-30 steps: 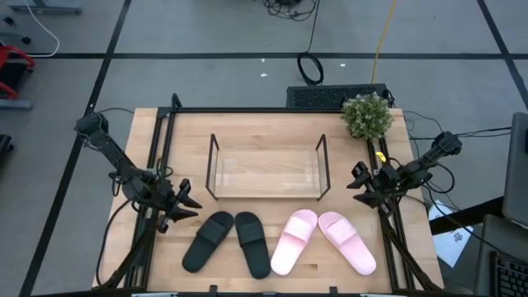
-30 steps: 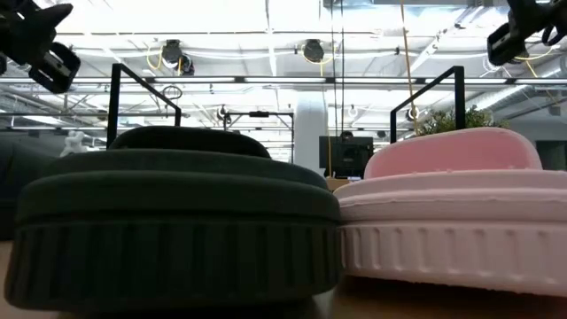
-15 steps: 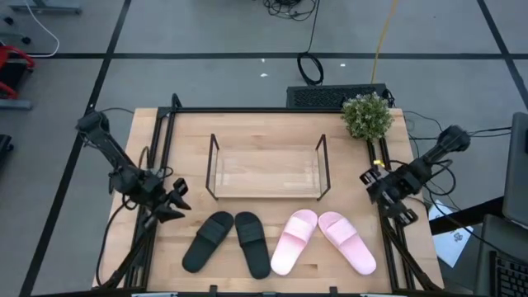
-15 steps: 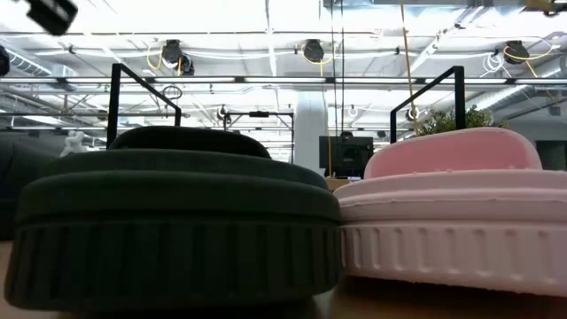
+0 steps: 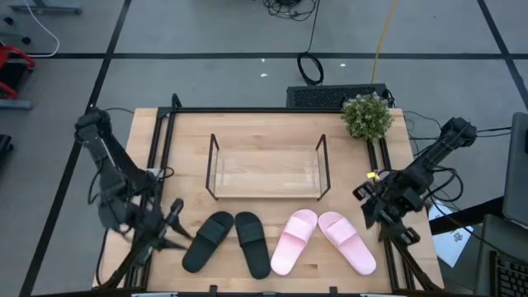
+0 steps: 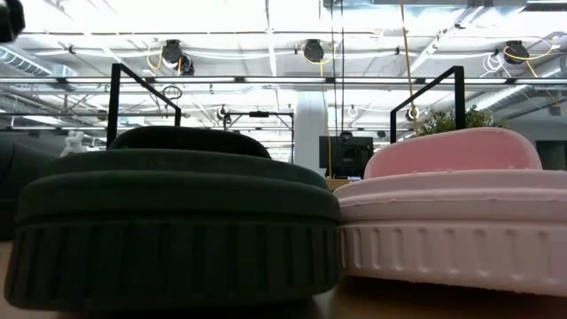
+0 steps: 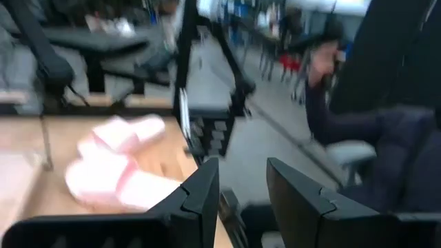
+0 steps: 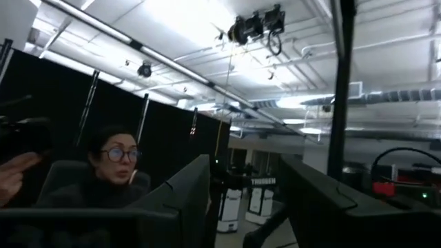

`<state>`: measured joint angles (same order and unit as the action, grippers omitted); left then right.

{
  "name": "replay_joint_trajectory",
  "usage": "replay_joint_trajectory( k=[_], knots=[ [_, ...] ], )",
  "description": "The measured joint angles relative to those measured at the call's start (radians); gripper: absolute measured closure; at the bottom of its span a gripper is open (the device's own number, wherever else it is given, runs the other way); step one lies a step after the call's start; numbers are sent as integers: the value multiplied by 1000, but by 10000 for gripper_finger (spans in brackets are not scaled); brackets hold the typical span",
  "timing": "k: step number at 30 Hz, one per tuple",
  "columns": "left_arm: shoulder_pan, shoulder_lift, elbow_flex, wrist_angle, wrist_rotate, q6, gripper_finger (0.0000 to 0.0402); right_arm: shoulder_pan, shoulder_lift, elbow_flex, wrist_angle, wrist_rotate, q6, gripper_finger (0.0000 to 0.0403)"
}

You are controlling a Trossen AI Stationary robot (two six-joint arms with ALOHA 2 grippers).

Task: Pick and place slides into the shelf
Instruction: Put the left black slipper on the shelf

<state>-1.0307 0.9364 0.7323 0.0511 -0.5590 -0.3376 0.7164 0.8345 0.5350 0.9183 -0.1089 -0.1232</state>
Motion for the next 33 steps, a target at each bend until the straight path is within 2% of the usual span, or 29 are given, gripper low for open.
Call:
replay_joint_trajectory(
  k=[5,9,15,18,22,28,33],
  knots=[
    [-48,211,171,-200,-83,-195,282,42,143,162,-102,2,-34,238],
    [-58,374,294,-434,-97,-371,282,59,233,237,-108,11,-83,238],
    [-49,556,433,-881,-75,-629,282,60,303,268,-108,139,-135,238],
    [-34,608,447,-1017,-74,-701,282,61,314,269,-106,222,-152,238],
    [-2,683,447,-1102,-60,-719,282,57,317,269,-104,271,-166,238],
    [48,777,447,-1100,28,-693,282,56,316,270,-100,271,-227,238],
    [57,808,447,-1090,63,-693,282,55,316,270,-100,274,-261,238]
  ],
)
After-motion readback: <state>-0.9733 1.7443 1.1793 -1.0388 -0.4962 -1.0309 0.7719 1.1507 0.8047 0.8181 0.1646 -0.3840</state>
